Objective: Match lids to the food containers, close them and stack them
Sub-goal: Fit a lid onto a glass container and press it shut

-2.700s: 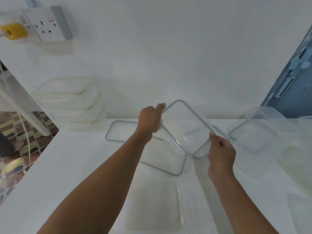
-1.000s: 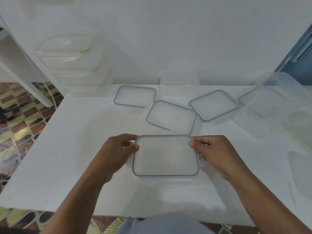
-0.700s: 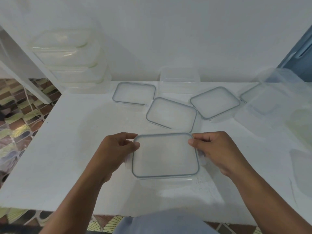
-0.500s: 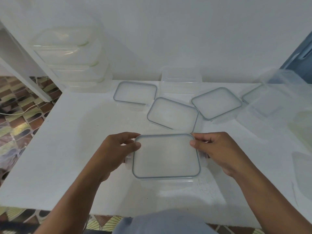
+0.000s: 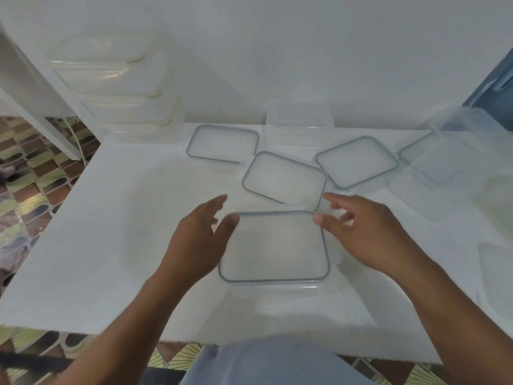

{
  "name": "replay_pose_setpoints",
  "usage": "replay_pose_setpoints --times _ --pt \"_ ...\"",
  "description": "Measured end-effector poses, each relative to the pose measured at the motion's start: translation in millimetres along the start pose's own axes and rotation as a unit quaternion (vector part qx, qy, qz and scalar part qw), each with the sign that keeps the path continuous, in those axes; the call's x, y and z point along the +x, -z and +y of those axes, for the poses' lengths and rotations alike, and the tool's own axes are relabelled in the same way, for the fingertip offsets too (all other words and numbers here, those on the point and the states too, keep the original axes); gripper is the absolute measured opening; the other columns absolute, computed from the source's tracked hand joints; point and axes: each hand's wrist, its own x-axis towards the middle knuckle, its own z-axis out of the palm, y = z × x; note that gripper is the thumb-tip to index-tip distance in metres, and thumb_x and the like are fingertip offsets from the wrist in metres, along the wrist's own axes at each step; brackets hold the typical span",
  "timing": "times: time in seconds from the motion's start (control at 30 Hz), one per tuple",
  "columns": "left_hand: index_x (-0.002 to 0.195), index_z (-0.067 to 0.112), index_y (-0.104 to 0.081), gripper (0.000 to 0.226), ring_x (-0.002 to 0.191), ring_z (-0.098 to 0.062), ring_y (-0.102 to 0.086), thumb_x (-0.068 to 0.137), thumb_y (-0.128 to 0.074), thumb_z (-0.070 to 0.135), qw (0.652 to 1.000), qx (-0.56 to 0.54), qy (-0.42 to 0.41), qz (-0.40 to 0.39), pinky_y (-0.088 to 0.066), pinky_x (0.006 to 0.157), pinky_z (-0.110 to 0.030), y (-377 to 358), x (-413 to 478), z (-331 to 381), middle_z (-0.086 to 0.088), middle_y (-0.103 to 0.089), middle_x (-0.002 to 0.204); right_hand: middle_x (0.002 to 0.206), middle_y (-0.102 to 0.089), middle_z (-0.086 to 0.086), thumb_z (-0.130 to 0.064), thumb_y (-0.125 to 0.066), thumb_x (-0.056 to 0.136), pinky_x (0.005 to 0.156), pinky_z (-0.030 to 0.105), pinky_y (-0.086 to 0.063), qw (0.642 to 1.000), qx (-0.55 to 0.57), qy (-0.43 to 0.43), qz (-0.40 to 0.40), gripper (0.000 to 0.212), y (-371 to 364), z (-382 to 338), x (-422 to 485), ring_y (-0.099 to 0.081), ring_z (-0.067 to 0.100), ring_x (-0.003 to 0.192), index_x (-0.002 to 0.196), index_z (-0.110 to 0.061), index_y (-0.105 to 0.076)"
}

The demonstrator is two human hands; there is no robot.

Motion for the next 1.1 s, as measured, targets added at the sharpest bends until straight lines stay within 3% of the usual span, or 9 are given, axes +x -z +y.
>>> replay_pose_setpoints --times 0.07,0.13,0.23,0.3,0.53,0.67,0.77,0.93,1.1 --pt "0.149 0.029 -0.05 0.059 0.129 -0.01 -0.054 0.097 -0.055 0.056 0.996 0.04 -0.079 0.021 -0.045 0.106 -0.032 2 -8 4 0.011 -0.054 0.147 0.134 -0.047 -0.025 -0.066 -0.056 0.086 0.105 0.02 -0.034 0.993 -0.023 0.116 0.02 0.063 5 -11 -6 -0.041 -0.009 0.124 0.144 -0.043 -0.049" --pt "0.148 0.025 -0.053 0.065 0.139 -0.007 -0.046 0.096 -0.052 0.064 0.981 0.075 -0.177 0.0 -0.039 0.113 -0.028 2 -18 7 0.011 -0.051 0.153 0.151 -0.032 -0.029 -0.071 -0.047 0.088 0.117 0.015 -0.016 0.97 -0.068 0.228 -0.042 0.069 3 -20 -11 -0.018 -0.015 0.14 0.151 -0.043 -0.038" --pt "0.155 0.014 -0.044 0.083 0.153 -0.016 -0.029 0.096 -0.048 0.073 0.923 0.175 -0.338 -0.065 -0.032 0.123 -0.044 -10 -26 -6 -0.003 -0.038 0.162 0.162 0.015 -0.021 -0.082 -0.035 0.088 0.115 0.012 0.016 0.913 -0.204 0.301 -0.186 0.093 -18 -17 -17 0.024 -0.01 0.144 0.16 -0.035 0.0" --pt "0.16 0.009 -0.028 0.099 0.157 -0.022 -0.016 0.092 -0.047 0.078 0.889 0.235 -0.38 -0.098 -0.026 0.124 -0.052 -15 -28 -15 -0.008 -0.024 0.168 0.163 0.025 -0.012 -0.086 -0.029 0.087 0.119 0.024 0.019 0.879 -0.269 0.343 -0.195 0.103 -31 -8 -20 0.032 0.0 0.145 0.159 -0.025 0.013" --pt "0.163 0.009 0.0 0.108 0.159 -0.024 0.007 0.092 -0.027 0.085 0.853 0.338 -0.367 -0.152 -0.018 0.125 -0.054 -9 -28 -15 -0.009 0.004 0.172 0.164 0.029 -0.001 -0.087 -0.02 0.088 0.12 0.036 0.013 0.858 -0.31 0.365 -0.187 0.106 -37 -1 -18 0.031 0.011 0.148 0.156 -0.017 0.02" --pt "0.161 0.012 0.014 0.107 0.156 -0.021 0.021 0.092 -0.021 0.086 0.843 0.348 -0.364 -0.188 -0.007 0.127 -0.052 -4 -27 -11 -0.005 0.02 0.169 0.167 0.018 0.005 -0.085 -0.023 0.089 0.12 0.038 0.007 0.849 -0.324 0.379 -0.175 0.107 -35 -1 -17 0.021 0.017 0.152 0.159 -0.011 0.01" --pt "0.16 0.015 0.019 0.108 0.154 -0.018 0.027 0.091 -0.022 0.087 0.844 0.341 -0.357 -0.208 0.002 0.128 -0.048 -4 -27 -11 -0.002 0.027 0.168 0.163 0.03 0.002 -0.085 -0.023 0.089 0.119 0.034 0.016 0.845 -0.312 0.378 -0.212 0.107 -31 -3 -16 0.03 0.014 0.149 0.157 -0.013 0.019" --pt "0.159 0.008 -0.03 0.087 0.157 -0.025 -0.016 0.098 -0.054 0.064 0.88 0.255 -0.395 -0.076 -0.03 0.122 -0.053 -23 -24 -25 -0.01 -0.025 0.168 0.168 -0.005 0.013 -0.065 -0.03 0.1 0.121 0.046 -0.011 0.849 -0.34 0.385 -0.126 0.086 -46 5 -16 0.0 0.025 0.155 0.159 -0.005 -0.012" --pt "0.158 0.008 -0.034 0.086 0.157 -0.024 -0.018 0.097 -0.058 0.063 0.88 0.246 -0.405 -0.041 -0.026 0.124 -0.049 -28 -24 -29 -0.009 -0.027 0.167 0.168 -0.006 0.013 -0.065 -0.031 0.1 0.121 0.045 -0.01 0.842 -0.35 0.399 -0.094 0.086 -50 10 -17 -0.001 0.025 0.155 0.159 -0.005 -0.013"
